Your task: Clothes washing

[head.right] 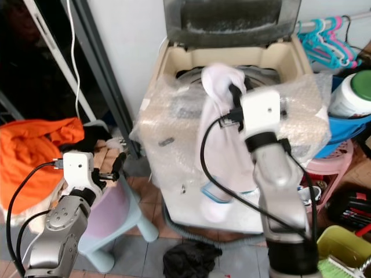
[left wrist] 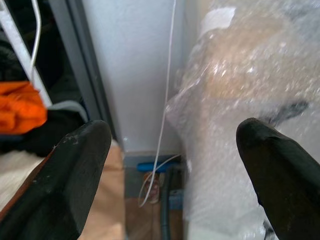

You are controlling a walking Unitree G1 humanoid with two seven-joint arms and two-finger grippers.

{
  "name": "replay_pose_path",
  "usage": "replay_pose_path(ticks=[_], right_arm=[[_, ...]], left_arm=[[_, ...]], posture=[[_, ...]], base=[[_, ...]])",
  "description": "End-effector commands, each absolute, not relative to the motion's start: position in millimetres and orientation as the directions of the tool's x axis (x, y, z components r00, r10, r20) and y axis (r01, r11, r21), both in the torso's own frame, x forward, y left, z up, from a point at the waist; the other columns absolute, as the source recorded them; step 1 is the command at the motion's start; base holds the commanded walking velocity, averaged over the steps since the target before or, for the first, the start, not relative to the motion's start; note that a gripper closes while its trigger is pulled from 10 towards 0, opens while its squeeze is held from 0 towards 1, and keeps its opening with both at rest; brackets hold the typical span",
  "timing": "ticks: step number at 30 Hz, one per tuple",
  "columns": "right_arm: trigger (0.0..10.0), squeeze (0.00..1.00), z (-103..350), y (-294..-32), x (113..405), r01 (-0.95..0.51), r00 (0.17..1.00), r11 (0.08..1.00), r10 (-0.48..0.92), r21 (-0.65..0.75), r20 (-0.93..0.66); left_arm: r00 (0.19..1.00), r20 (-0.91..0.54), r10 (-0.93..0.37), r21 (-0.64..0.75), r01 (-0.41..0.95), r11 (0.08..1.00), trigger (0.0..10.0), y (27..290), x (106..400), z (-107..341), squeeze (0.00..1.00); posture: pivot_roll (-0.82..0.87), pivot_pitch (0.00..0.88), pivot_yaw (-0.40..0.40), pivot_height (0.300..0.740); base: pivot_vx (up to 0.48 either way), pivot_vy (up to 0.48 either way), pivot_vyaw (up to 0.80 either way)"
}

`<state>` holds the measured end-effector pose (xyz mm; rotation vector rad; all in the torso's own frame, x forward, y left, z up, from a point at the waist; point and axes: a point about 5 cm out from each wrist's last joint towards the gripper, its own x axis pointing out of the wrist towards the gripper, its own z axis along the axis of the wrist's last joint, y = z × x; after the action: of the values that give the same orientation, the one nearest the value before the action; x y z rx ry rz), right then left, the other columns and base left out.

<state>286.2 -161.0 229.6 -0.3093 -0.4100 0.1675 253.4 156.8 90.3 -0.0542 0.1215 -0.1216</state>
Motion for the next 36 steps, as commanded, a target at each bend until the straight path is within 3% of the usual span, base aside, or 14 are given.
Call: replay_pose_path(ticks=[1,13,16,18,19,22,26,28,29,30,36], right_arm=[[10.0,0.00,246,-158,293,-0.133,0.873,0.934,0.268,-0.331,0.408],[10.0,0.00,306,-145,342,-0.232,0.777,0.890,0.412,-0.392,0.476],[10.0,0.00,359,-168,375,-0.068,0.810,0.948,0.235,-0.310,0.538],[10.0,0.00,388,-185,380,0.027,0.796,0.977,0.108,-0.213,0.595],[10.0,0.00,427,-200,372,0.131,0.713,0.978,0.022,-0.163,0.701],[10.0,0.00,453,-199,364,0.124,0.642,0.971,0.077,-0.203,0.763],[10.0,0.00,397,-187,386,0.028,0.780,0.960,0.153,-0.278,0.606],[10.0,0.00,348,-178,394,-0.080,0.849,0.951,0.221,-0.297,0.480],[10.0,0.19,309,-170,393,-0.183,0.883,0.937,0.289,-0.297,0.369],[10.0,1.00,293,-166,391,-0.229,0.891,0.928,0.321,-0.294,0.320],[10.0,1.00,241,-165,354,-0.297,0.891,0.892,0.387,-0.340,0.236]], left_arm=[[0.988,-0.112,-0.110,-0.062,0.104,0.993,10.0,160,254,93,0.00],[0.987,-0.123,-0.105,-0.069,0.097,0.993,10.0,160,255,92,0.00],[0.986,-0.126,-0.111,-0.071,0.103,0.992,10.0,159,256,92,0.00],[0.985,-0.129,-0.113,-0.072,0.105,0.992,10.0,158,257,91,0.00],[0.985,-0.130,-0.113,-0.071,0.105,0.992,10.0,158,257,91,0.00],[0.986,-0.131,-0.104,-0.072,0.095,0.993,10.0,157,257,90,0.00],[0.986,-0.132,-0.098,-0.077,0.089,0.993,10.0,157,256,90,0.00],[0.987,-0.132,-0.096,-0.077,0.087,0.993,10.0,157,256,90,0.00],[0.987,-0.133,-0.094,-0.075,0.084,0.994,10.0,157,256,90,0.00],[0.987,-0.134,-0.093,-0.074,0.083,0.994,10.0,157,256,89,0.00],[0.984,-0.141,-0.106,-0.044,0.101,0.994,10.0,156,260,89,0.00]], posture=[[-0.08,0.000,0.117,0.740],[-0.07,0.000,0.112,0.740],[-0.07,0.000,0.111,0.740],[-0.07,0.000,0.109,0.740],[-0.07,0.000,0.104,0.740],[-0.07,0.000,0.092,0.740],[-0.06,0.000,0.084,0.740],[-0.06,0.000,0.085,0.740],[-0.06,0.000,0.085,0.740],[-0.06,0.000,0.085,0.740],[-0.08,0.000,0.102,0.740]], base=[[0.262,0.000,0.00],[0.241,0.000,0.00],[0.000,0.000,0.00],[0.000,0.000,0.00],[0.000,0.000,0.00],[0.000,0.000,0.00],[0.000,0.000,0.00],[0.000,0.000,0.00],[0.000,0.000,0.00],[0.000,0.000,0.00],[0.000,0.000,0.00]])
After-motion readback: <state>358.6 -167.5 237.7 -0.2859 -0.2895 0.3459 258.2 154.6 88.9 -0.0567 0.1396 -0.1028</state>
